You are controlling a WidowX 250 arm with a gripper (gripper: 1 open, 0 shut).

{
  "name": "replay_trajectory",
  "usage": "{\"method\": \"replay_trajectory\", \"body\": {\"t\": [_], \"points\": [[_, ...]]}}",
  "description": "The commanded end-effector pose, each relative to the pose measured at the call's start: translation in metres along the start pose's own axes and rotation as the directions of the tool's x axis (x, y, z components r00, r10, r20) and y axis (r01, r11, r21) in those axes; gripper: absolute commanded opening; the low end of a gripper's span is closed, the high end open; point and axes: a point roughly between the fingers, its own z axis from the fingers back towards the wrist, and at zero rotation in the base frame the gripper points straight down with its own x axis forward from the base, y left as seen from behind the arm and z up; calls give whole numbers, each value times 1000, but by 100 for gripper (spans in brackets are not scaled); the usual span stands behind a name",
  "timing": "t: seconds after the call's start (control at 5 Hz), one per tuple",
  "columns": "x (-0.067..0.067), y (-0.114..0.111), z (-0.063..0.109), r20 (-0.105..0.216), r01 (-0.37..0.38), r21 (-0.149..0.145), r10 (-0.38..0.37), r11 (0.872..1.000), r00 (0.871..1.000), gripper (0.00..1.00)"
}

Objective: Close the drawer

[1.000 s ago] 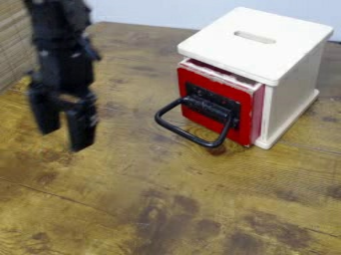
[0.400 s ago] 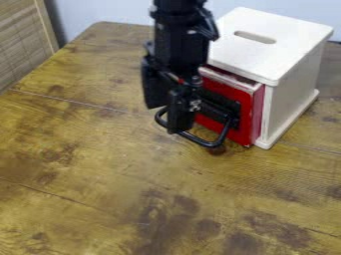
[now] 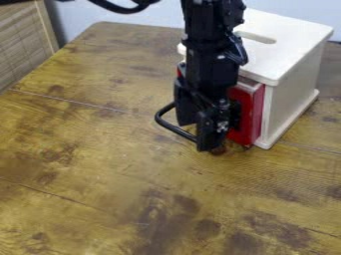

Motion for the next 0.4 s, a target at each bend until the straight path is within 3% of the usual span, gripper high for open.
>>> {"method": "replay_trajectory", "body": {"t": [0.0, 0.2], "points": [[-13, 12, 21, 71, 7, -11, -7, 1000, 997, 100], [-18, 16, 22, 71, 7, -34, -5, 999, 997, 100]]}}
